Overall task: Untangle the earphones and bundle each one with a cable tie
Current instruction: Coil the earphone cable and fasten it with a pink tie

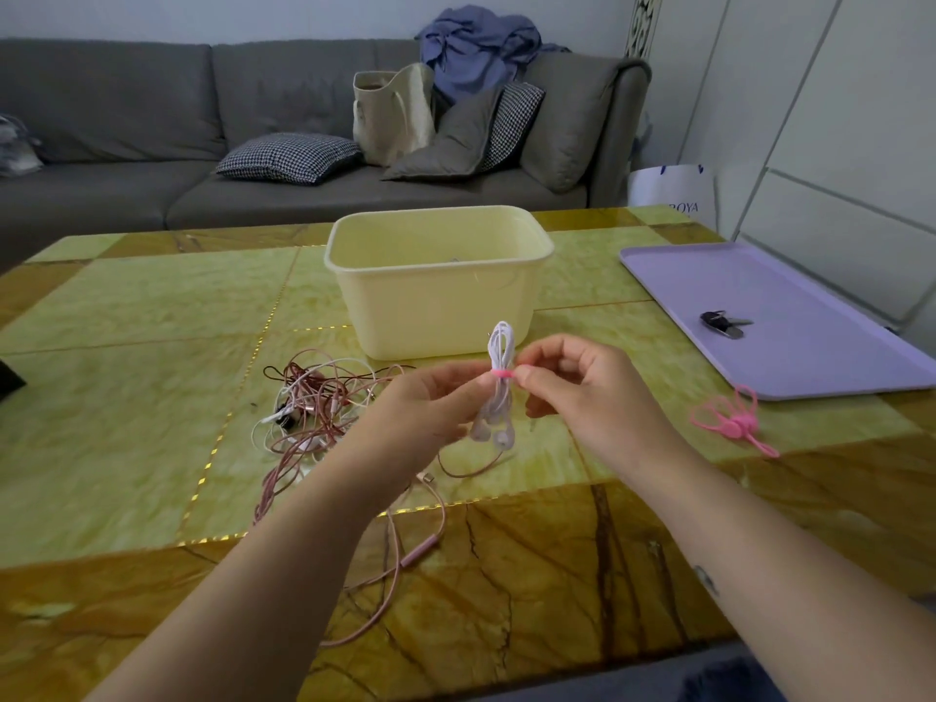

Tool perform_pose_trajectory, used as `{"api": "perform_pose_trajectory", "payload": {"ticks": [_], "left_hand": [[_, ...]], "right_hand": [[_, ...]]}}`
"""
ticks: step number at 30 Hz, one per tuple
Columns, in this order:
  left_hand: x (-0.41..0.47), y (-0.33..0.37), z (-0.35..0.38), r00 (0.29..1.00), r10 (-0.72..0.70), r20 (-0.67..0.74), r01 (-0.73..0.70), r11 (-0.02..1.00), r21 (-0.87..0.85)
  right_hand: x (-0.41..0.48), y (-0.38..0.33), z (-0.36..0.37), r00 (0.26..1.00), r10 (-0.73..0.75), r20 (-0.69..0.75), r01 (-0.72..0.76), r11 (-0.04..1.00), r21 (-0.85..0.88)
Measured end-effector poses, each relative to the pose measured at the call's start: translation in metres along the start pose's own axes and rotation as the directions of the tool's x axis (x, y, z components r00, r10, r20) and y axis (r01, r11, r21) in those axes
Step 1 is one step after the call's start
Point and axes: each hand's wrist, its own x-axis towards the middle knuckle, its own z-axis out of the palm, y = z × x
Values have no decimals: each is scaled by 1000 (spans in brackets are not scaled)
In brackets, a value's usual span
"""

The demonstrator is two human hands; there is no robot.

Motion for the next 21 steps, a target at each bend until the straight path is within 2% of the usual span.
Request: {"api": "perform_pose_trajectory", "payload": {"ticks": [1, 3, 5, 8, 12, 14, 17, 19, 21], "left_hand": [[1, -1, -6, 996, 66, -65, -54, 983, 173], [3, -4, -19, 958, 240, -158, -124, 841, 527], [6, -10, -31, 922, 354, -154, -154, 702, 695], [7, -15, -46, 910, 386, -153, -152, 653, 742], [4, -18, -62, 932, 321, -170, -53, 584, 810], [2, -22, -69, 955, 249, -159, -4, 548, 836], [0, -28, -80, 972, 172, -158, 44, 532, 846], [-1, -31, -86, 974, 152, -167, 60, 537, 842], [-4, -32, -91, 969, 157, -191, 83, 523, 848]], "right_hand": [[3, -1, 0, 1000, 11, -16, -10, 1000, 26], [13, -5, 3, 999, 0, -50, 3, 998, 60], [30, -17, 8, 990, -49, -129, 58, 996, 64], [72, -39, 18, 940, -176, -292, 186, 982, 9], [130, -53, 30, 870, -353, -344, 251, 918, -307], [147, -52, 33, 881, -375, -287, 224, 867, -446], [152, -45, 34, 949, -311, -61, 178, 683, -708], [139, -41, 39, 952, -306, 30, 224, 624, -749], [112, -38, 48, 930, -360, 73, 304, 643, -703]]}}
